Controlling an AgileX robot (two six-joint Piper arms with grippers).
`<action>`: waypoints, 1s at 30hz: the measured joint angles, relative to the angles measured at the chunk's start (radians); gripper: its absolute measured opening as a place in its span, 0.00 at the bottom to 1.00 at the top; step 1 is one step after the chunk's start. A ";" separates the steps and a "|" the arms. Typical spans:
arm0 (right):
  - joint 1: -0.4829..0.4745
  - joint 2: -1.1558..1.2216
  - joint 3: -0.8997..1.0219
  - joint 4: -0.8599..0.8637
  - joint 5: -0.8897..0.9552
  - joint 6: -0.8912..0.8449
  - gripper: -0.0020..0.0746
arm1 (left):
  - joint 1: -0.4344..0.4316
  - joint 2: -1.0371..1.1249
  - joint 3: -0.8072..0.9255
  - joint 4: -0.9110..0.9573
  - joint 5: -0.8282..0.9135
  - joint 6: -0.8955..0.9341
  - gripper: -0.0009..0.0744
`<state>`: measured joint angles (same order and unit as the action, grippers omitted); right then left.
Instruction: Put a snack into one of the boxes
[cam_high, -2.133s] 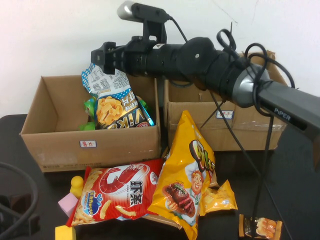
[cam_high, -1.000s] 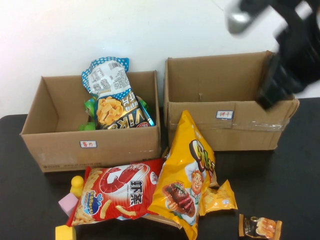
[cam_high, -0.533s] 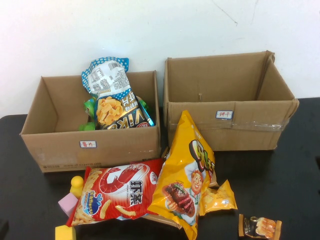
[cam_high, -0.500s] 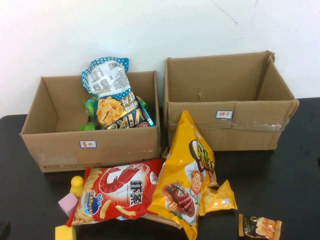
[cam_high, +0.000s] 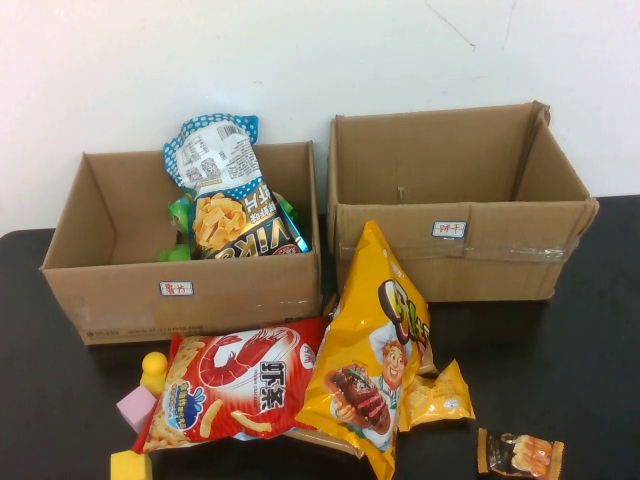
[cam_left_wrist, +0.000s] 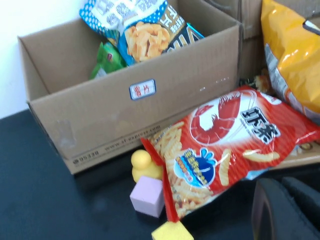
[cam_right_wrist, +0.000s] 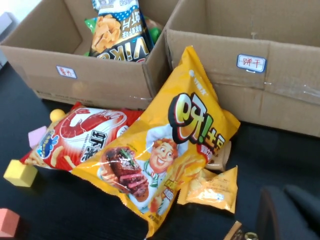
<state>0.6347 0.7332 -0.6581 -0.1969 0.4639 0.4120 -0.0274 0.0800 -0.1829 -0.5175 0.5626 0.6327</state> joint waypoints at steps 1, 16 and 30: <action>0.000 0.000 0.002 0.000 -0.005 0.001 0.03 | 0.000 0.000 0.004 0.000 0.002 0.000 0.01; -0.062 -0.156 0.050 0.042 -0.249 -0.181 0.03 | 0.000 0.000 0.020 -0.005 0.008 0.000 0.01; -0.581 -0.553 0.416 0.089 -0.464 -0.192 0.03 | 0.000 0.000 0.020 -0.005 0.008 0.000 0.01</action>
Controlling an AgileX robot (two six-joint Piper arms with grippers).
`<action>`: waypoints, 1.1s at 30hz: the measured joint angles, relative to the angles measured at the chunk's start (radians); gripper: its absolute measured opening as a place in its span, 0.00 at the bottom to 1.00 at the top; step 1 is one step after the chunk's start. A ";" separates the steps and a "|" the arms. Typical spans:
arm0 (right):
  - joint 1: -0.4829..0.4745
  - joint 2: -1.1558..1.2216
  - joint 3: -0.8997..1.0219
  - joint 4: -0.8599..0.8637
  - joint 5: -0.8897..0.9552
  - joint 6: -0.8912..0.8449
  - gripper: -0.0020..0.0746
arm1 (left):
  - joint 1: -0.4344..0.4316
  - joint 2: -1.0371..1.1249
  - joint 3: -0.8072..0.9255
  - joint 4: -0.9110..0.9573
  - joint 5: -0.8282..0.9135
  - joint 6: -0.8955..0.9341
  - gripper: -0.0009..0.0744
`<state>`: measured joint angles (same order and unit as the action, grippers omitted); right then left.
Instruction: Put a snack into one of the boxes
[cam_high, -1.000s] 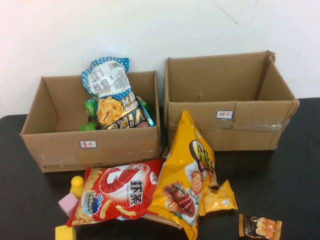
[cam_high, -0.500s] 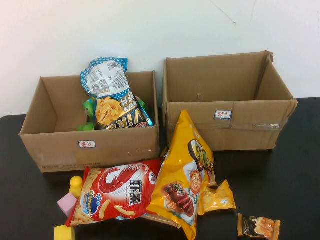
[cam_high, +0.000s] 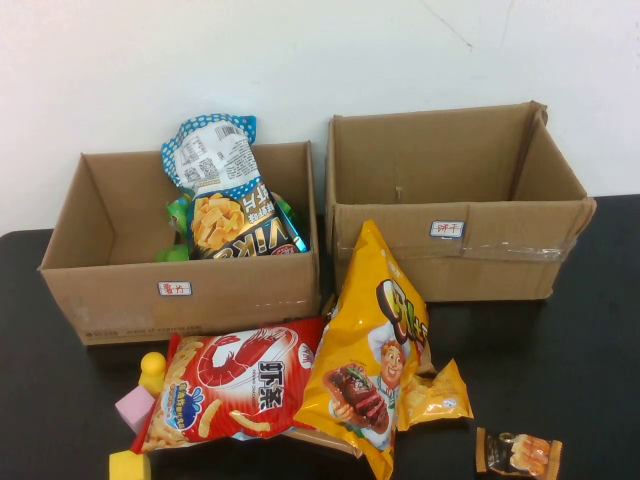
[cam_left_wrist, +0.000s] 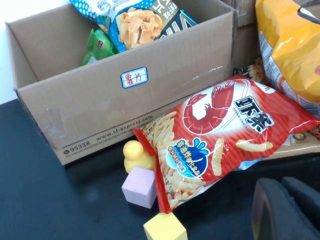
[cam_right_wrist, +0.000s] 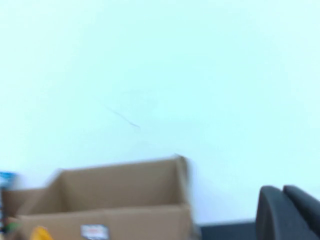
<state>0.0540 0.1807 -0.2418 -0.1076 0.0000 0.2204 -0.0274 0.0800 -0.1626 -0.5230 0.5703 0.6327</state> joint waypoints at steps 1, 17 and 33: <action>-0.028 -0.028 0.025 0.009 0.016 -0.002 0.03 | 0.000 0.000 0.000 0.000 0.000 0.000 0.01; -0.176 -0.189 0.269 0.159 0.025 -0.340 0.03 | 0.000 0.000 0.001 0.000 0.000 0.000 0.01; -0.176 -0.189 0.269 0.115 0.336 -0.244 0.03 | 0.000 0.000 0.001 0.000 0.000 0.000 0.01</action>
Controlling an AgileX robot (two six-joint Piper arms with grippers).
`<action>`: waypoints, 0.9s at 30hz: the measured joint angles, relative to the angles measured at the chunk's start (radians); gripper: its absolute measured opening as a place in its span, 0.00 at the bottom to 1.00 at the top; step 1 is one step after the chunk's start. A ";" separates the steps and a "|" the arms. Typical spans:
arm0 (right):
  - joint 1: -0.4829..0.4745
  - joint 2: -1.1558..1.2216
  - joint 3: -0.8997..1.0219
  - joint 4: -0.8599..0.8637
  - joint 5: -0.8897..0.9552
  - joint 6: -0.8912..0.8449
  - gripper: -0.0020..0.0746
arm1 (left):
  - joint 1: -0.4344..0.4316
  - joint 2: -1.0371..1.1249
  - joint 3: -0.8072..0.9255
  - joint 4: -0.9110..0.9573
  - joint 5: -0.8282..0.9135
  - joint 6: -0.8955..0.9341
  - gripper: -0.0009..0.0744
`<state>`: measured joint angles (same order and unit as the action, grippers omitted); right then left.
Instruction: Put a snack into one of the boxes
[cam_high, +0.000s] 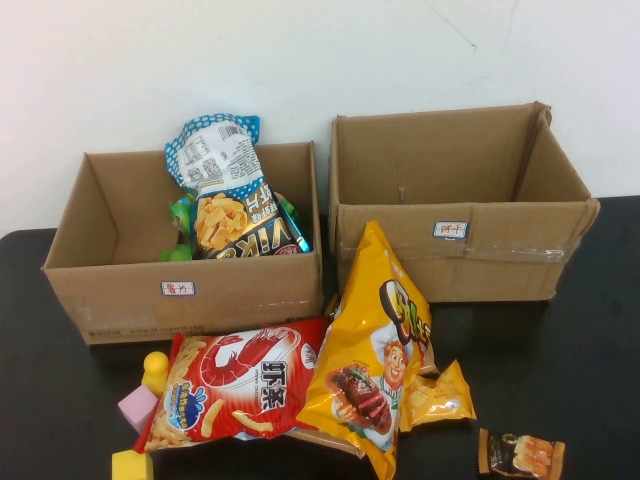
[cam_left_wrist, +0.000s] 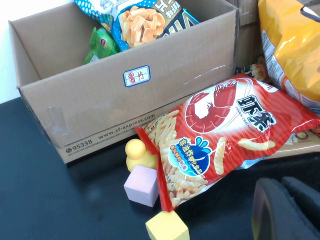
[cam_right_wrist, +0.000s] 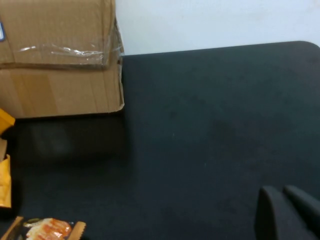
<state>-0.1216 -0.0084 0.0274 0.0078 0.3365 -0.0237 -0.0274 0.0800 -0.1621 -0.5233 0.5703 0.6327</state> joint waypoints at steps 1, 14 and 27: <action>0.000 0.000 0.000 -0.008 0.001 0.005 0.03 | 0.000 0.000 0.000 0.000 0.000 0.000 0.01; 0.056 0.000 0.000 -0.023 0.006 0.048 0.03 | 0.000 0.000 0.000 0.000 0.000 0.000 0.01; 0.056 0.000 0.000 -0.026 0.006 0.049 0.03 | 0.000 0.000 0.000 0.000 0.000 0.000 0.01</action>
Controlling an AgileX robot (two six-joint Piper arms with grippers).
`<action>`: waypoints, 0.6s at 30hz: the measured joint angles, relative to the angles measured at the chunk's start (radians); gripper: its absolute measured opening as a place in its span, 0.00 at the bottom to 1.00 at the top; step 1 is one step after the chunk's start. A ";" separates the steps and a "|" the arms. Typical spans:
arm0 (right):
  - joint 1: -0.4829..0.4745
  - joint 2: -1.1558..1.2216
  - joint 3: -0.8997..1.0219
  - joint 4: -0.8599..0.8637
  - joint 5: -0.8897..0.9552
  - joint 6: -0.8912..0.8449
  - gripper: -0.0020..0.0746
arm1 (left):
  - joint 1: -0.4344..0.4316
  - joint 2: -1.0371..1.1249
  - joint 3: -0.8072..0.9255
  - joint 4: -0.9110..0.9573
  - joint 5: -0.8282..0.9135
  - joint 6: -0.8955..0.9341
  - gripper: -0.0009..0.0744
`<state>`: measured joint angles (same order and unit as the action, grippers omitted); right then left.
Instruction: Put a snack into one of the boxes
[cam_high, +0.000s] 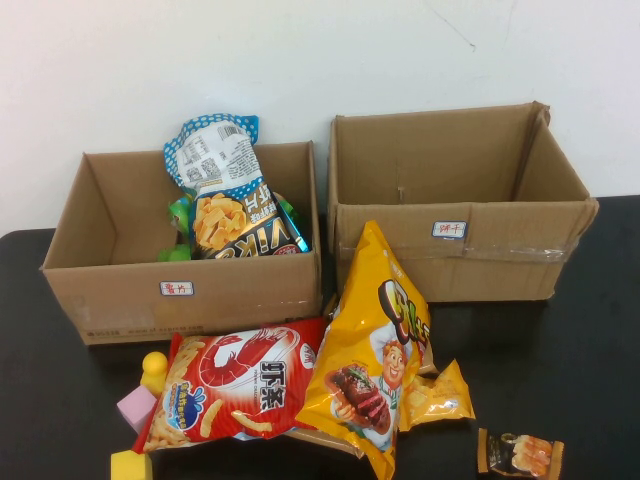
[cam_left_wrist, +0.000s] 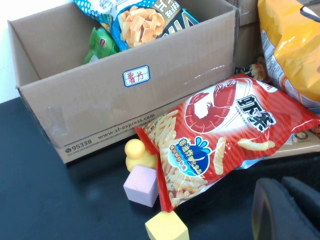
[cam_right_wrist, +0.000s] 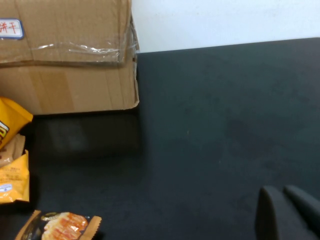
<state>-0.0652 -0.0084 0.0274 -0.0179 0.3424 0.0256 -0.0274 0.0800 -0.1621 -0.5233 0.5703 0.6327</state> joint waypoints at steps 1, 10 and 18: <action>0.000 0.000 0.000 0.000 0.000 0.000 0.03 | 0.000 0.000 0.000 0.000 0.000 0.000 0.01; 0.000 0.000 0.000 0.000 0.000 0.000 0.03 | -0.013 -0.020 0.002 0.000 0.002 0.000 0.01; 0.000 0.000 0.000 0.000 0.000 0.000 0.03 | -0.024 -0.093 0.010 0.041 -0.015 0.002 0.01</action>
<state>-0.0652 -0.0084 0.0274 -0.0179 0.3424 0.0256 -0.0515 -0.0129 -0.1518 -0.4826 0.5550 0.6348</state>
